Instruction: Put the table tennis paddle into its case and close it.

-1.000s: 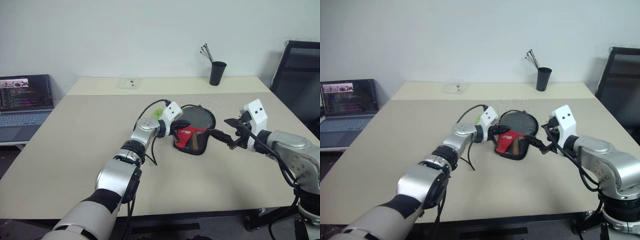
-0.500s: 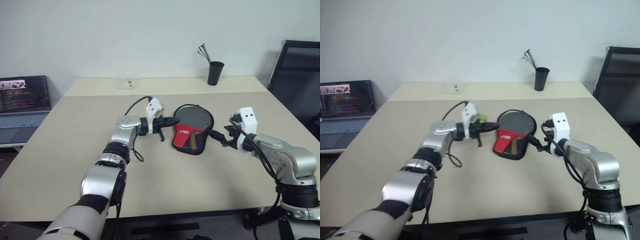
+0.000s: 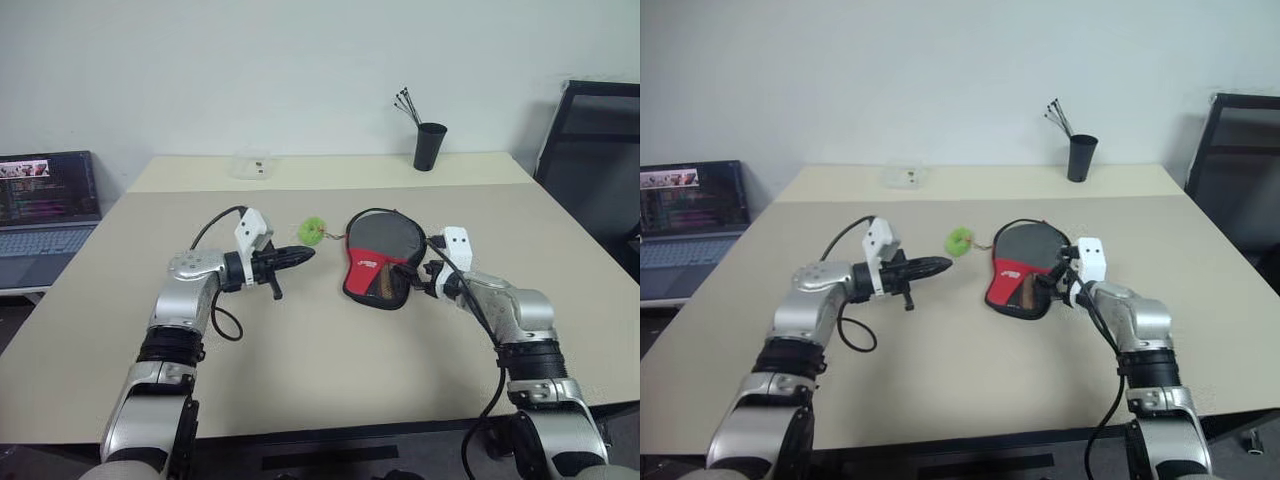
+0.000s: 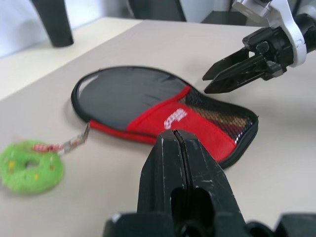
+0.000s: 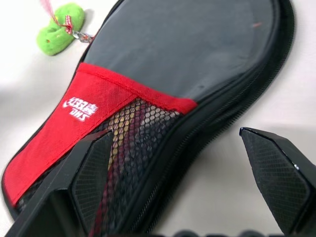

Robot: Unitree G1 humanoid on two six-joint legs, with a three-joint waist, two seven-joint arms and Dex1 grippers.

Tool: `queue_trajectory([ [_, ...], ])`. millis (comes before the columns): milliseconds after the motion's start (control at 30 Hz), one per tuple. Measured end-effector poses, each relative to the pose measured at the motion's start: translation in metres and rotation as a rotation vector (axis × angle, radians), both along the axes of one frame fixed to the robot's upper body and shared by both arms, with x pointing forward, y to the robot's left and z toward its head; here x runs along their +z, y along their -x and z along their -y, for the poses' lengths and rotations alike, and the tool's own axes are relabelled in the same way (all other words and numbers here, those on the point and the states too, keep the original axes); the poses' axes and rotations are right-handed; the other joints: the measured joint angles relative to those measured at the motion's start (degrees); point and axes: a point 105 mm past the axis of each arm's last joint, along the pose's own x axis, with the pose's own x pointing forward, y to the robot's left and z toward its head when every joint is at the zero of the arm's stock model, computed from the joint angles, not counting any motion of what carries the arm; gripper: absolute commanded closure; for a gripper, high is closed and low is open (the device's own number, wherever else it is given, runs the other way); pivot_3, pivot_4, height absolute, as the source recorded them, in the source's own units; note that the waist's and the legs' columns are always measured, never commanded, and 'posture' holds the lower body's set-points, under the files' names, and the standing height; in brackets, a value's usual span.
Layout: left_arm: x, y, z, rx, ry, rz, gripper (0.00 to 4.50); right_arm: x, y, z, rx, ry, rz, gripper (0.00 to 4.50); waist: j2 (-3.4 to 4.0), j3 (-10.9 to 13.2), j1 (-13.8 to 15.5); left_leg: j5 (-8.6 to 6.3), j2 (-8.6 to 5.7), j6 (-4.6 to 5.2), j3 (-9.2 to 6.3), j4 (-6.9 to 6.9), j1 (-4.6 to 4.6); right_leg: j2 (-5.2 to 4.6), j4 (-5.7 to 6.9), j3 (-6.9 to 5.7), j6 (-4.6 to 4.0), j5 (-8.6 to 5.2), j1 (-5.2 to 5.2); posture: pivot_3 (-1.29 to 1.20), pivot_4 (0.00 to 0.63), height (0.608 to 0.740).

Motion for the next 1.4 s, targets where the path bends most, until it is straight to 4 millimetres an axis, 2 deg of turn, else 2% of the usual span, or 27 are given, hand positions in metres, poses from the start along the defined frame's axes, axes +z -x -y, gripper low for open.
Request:
queue_trajectory([
  [67, 0.004, 0.003, 0.002, 0.001, 0.009, 0.011, 4.49, -0.009, -0.004, -0.005, 0.007, 0.016, -0.016, 0.00, 0.00, 0.0, 0.0, 0.00, 0.00, 0.00, 0.00, 0.00, -0.01, 0.00, 0.00, 0.00, 0.00, 0.00, 0.00, 0.00, 0.150, 0.740],
  [467, 0.009, 0.007, 0.001, 0.030, 0.009, 0.013, 4.49, -0.013, -0.016, -0.018, 0.026, 0.022, 0.000, 0.00, 0.01, 0.0, -0.4, 0.00, 0.11, 0.00, 0.04, -0.03, 0.35, 0.02, 0.09, 0.20, -0.04, 0.04, 0.10, 0.00, 0.150, 0.740],
  [667, 0.010, 0.010, -0.001, 0.034, 0.010, 0.011, 4.49, -0.014, -0.016, -0.015, 0.002, -0.012, -0.028, 0.00, 0.01, -0.1, -0.3, 0.00, 0.11, 0.00, 0.04, -0.02, 0.35, 0.02, 0.09, 0.19, -0.06, 0.05, 0.12, 0.00, 0.150, 0.740],
  [800, 0.011, 0.010, -0.002, 0.035, 0.007, 0.011, 4.50, -0.017, -0.016, -0.012, -0.030, -0.061, -0.059, 0.88, 0.00, -0.1, -0.2, 0.00, 0.09, 0.00, 0.04, -0.02, 0.35, 0.02, 0.08, 0.17, -0.06, 0.05, 0.15, 0.00, 0.150, 0.740],
  [933, 0.010, 0.011, -0.003, 0.036, 0.008, 0.006, 4.50, -0.019, -0.016, -0.011, -0.052, -0.110, -0.086, 2.31, 0.00, -0.1, -0.2, 0.00, 0.10, 0.00, 0.04, -0.05, 0.34, 0.02, 0.03, 0.19, -0.08, 0.06, 0.15, 0.00, 0.150, 0.740],
  [1133, 0.009, 0.013, -0.003, 0.034, 0.005, 0.001, 4.50, -0.021, -0.013, -0.020, -0.036, -0.177, -0.121, 4.30, 0.00, -0.1, -0.3, 0.00, 0.15, 0.00, 0.04, -0.08, 0.34, 0.01, 0.03, 0.19, -0.13, 0.09, 0.13, 0.00, 0.150, 0.740],
  [1167, 0.008, 0.014, -0.004, 0.037, 0.002, 0.001, 4.50, -0.021, -0.013, -0.020, -0.037, -0.181, -0.120, 4.48, 0.00, -0.1, -0.3, 0.00, 0.15, 0.00, 0.04, -0.07, 0.34, 0.01, 0.03, 0.20, -0.13, 0.09, 0.12, 0.00, 0.150, 0.740],
  [1400, -0.009, 0.026, -0.021, 0.048, -0.044, -0.048, 4.50, -0.019, -0.009, -0.036, -0.008, -0.214, -0.142, 4.48, 0.00, -0.1, -0.8, -0.01, 0.25, 0.00, 0.04, -0.14, 0.35, 0.01, 0.02, 0.28, -0.14, 0.09, 0.05, 0.00, 0.150, 0.740],
])
